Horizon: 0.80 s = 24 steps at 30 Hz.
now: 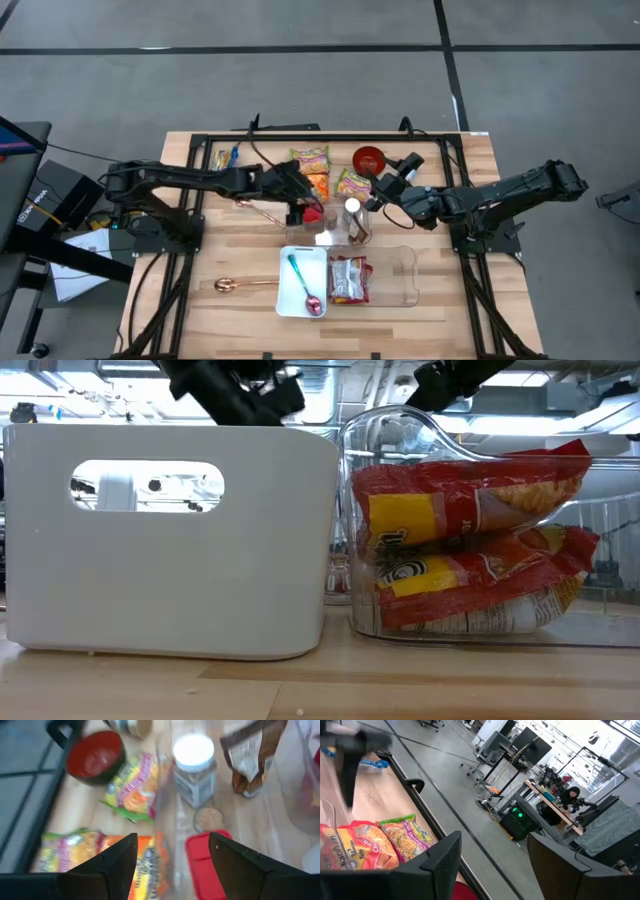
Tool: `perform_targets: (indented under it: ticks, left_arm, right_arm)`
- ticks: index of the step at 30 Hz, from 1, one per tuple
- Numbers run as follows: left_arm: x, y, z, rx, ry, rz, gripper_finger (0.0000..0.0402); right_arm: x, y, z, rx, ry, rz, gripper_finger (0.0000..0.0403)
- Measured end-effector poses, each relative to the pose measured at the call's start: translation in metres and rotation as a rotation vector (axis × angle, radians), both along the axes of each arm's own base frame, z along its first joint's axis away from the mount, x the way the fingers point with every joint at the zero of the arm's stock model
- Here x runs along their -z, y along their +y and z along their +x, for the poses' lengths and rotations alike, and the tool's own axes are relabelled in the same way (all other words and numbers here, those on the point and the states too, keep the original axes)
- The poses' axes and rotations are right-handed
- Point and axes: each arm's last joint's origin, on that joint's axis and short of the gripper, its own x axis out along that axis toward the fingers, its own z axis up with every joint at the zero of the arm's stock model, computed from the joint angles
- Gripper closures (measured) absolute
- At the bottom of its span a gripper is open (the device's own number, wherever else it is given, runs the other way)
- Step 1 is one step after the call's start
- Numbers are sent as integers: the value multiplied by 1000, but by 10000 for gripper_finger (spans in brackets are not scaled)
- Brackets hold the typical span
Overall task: Pick & Place Food Item
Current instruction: Put the gold spice bottle into the top transparent bin
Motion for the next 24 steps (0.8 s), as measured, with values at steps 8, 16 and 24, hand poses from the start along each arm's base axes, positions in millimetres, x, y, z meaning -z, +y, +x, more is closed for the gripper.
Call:
perform_targets:
  ticks: [8, 16, 24]
  left_arm:
    - [-57, -6, -44, -2, -132, 31, 166]
    - [-72, -7, -92, -205, -145, 49, 179]
    - [-26, -9, -112, -242, -221, 20, 188]
  right_arm:
    - [1, 0, 0, 2, 7, -1, 182]
    - [1, 0, 0, 2, 4, 0, 182]
    - [1, -1, 0, 5, -2, 4, 182]
